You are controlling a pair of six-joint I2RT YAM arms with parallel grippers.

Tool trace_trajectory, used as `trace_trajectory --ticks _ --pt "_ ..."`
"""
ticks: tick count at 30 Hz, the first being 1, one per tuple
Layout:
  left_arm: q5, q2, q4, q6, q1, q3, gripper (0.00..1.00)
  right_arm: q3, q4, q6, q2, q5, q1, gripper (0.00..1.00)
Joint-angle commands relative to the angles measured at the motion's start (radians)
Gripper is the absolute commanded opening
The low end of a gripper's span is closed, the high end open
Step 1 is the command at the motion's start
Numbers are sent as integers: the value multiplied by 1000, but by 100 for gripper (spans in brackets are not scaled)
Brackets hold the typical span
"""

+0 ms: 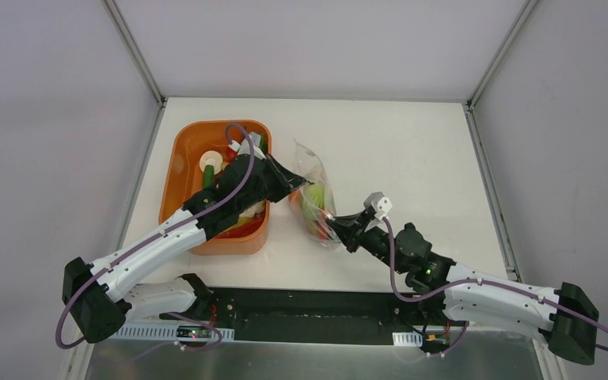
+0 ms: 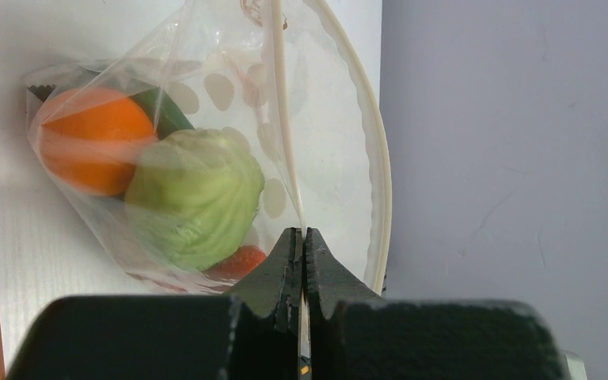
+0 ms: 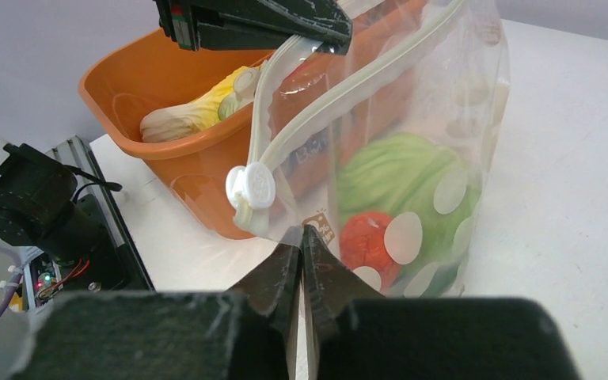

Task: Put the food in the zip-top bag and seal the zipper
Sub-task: Adjust the zipper food storage bag at the center of the board.

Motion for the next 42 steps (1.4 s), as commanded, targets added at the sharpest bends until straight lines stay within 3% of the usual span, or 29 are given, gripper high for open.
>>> trace_trajectory --ticks 1,15,18,20,23,26,29,31,42 --pt "-25 -10 6 -5 -8 39 0 -14 84 0 -66 36 4 3" --pt "14 -4 37 10 -7 45 0 8 -28 50 -139 15 3 0" --pt "13 -21 30 77 -7 45 25 35 -115 56 -173 32 -5 0" --pt "-16 -40 -20 148 -7 61 52 67 -206 62 -179 25 -25 0" --pt "-62 -65 -122 261 -7 112 72 119 -316 103 -182 -62 -89 0" --pt "-82 -96 -202 373 -7 154 77 171 -385 163 -183 -163 -176 0" --pt "-73 -142 -216 463 -7 163 85 221 -414 163 -180 -163 -272 0" --pt "-72 -168 -237 516 -7 172 89 274 -452 226 -153 -422 -333 0" --pt "-85 -292 -315 665 -7 170 93 486 -503 291 -27 -910 -529 0"
